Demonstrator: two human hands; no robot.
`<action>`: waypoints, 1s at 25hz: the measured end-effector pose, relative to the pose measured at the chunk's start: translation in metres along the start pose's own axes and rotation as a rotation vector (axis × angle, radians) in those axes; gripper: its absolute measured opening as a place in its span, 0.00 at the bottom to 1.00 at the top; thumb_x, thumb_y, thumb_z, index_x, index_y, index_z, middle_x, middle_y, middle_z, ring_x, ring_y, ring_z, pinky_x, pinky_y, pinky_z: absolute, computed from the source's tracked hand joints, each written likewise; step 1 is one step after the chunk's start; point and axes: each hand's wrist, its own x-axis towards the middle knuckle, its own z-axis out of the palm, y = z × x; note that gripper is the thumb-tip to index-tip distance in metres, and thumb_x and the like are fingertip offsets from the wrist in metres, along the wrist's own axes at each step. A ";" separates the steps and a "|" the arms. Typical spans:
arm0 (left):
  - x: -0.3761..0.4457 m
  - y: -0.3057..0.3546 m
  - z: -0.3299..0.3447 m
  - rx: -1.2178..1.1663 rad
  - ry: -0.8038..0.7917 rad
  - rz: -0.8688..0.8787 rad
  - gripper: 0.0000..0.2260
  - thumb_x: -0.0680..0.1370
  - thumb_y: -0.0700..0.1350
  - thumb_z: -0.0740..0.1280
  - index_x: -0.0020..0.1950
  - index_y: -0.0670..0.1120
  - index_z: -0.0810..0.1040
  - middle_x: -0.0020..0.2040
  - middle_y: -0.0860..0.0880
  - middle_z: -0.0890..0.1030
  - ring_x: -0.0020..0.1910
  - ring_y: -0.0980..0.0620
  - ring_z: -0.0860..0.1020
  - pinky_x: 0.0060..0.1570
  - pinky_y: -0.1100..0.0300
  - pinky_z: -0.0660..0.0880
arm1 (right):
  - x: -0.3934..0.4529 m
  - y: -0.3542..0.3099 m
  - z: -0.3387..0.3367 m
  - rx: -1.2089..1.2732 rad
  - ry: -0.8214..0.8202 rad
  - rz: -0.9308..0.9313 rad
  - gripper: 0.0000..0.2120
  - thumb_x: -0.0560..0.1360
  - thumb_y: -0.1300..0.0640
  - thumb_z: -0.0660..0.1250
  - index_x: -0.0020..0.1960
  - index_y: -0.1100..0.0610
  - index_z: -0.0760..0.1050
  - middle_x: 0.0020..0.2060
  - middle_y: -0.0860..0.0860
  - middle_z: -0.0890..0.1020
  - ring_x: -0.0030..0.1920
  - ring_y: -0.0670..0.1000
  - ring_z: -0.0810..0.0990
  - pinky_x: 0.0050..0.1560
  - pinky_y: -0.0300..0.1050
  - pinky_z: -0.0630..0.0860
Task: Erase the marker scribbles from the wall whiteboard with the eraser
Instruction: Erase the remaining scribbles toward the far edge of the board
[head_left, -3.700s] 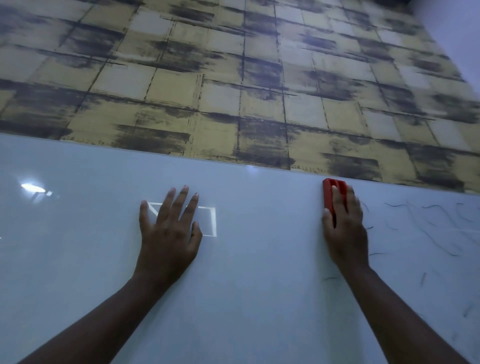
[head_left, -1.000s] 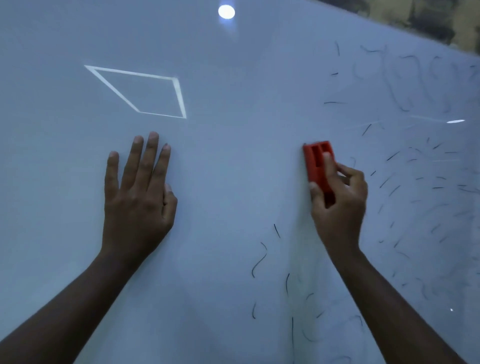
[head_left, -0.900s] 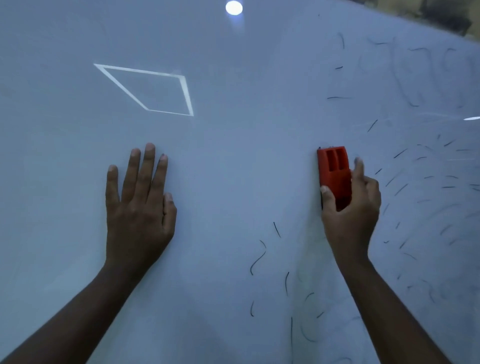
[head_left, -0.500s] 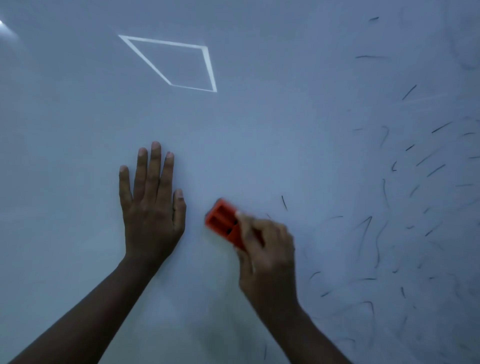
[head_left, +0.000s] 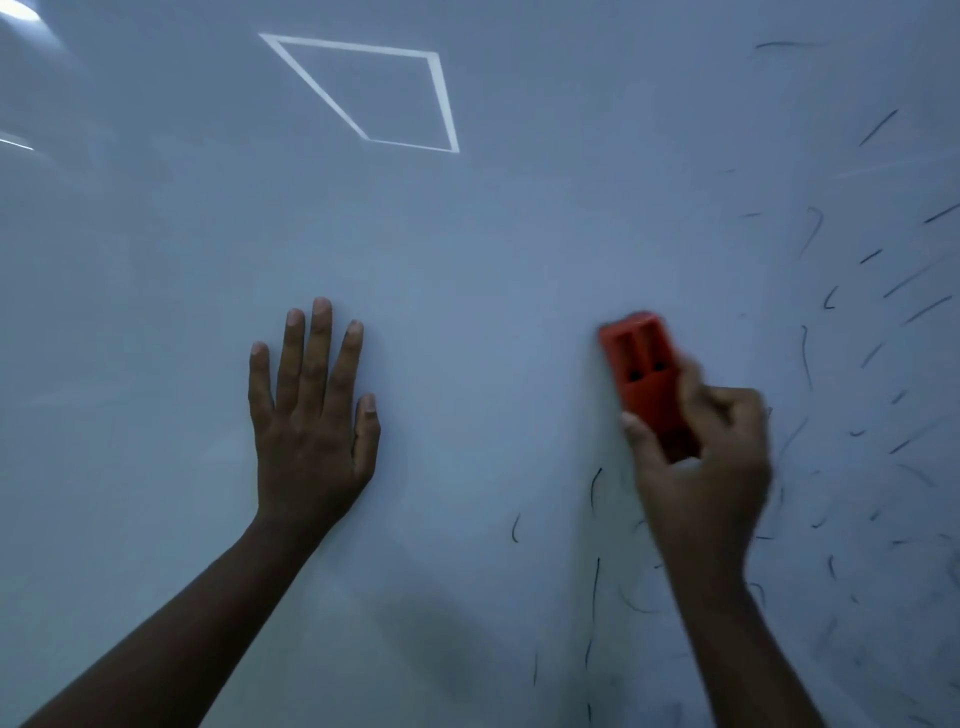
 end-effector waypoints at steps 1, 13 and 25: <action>-0.002 0.001 0.000 -0.004 -0.002 -0.005 0.29 0.87 0.49 0.54 0.87 0.44 0.54 0.87 0.41 0.53 0.87 0.40 0.52 0.83 0.35 0.49 | 0.006 0.012 -0.008 0.020 0.032 0.084 0.36 0.70 0.54 0.79 0.75 0.50 0.73 0.54 0.47 0.71 0.53 0.52 0.76 0.51 0.58 0.83; -0.036 0.019 0.004 -0.031 -0.016 -0.079 0.27 0.88 0.47 0.53 0.87 0.44 0.55 0.87 0.41 0.52 0.87 0.39 0.52 0.84 0.36 0.47 | -0.084 -0.019 0.027 0.018 -0.109 -0.075 0.33 0.70 0.59 0.79 0.74 0.55 0.75 0.51 0.49 0.71 0.51 0.52 0.70 0.49 0.51 0.76; -0.068 0.024 0.010 -0.045 -0.021 -0.059 0.28 0.87 0.47 0.55 0.87 0.44 0.55 0.87 0.40 0.53 0.86 0.38 0.54 0.83 0.36 0.48 | -0.068 0.032 -0.003 -0.026 -0.053 0.130 0.38 0.70 0.54 0.80 0.77 0.52 0.71 0.50 0.51 0.71 0.49 0.53 0.76 0.47 0.48 0.78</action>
